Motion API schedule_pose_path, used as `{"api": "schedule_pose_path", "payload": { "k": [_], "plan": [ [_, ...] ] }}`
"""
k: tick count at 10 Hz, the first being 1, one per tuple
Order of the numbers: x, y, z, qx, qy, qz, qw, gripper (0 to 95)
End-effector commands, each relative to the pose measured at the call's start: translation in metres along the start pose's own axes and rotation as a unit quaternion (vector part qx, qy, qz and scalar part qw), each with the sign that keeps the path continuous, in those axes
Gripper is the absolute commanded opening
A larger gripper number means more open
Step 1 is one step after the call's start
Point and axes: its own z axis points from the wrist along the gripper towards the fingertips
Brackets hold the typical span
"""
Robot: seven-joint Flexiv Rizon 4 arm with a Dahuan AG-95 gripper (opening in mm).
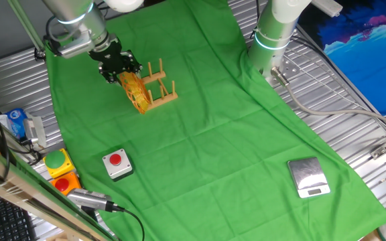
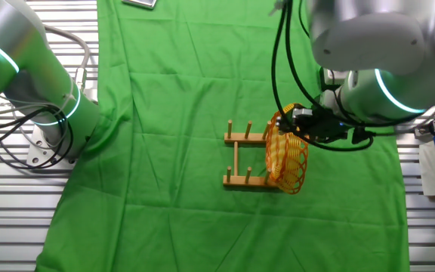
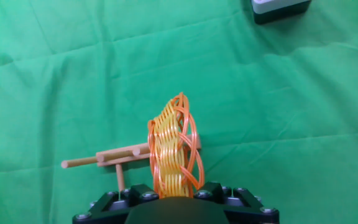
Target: Take the dish off the dish rack
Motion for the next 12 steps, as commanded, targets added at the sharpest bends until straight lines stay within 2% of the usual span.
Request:
{"api": "schedule_pose_path", "payload": {
  "k": [1, 4, 6, 7, 8, 12],
  "plan": [
    [0.0023, 0.0012, 0.0005, -0.001, 0.001, 0.002, 1.0, 57.0],
    [0.0024, 0.0006, 0.0021, 0.0, 0.006, 0.012, 0.9999, 57.0],
    [0.0024, 0.0001, 0.0034, 0.0, 0.007, 0.017, 0.9998, 19.0],
    [0.0024, 0.0001, 0.0034, 0.001, 0.006, 0.017, 0.9998, 19.0],
    [0.0024, 0.0001, 0.0034, 0.002, 0.006, 0.017, 0.9998, 0.0],
    [0.0021, 0.0004, 0.0003, 0.005, 0.012, 0.02, 0.9997, 0.0]
  ]
}}
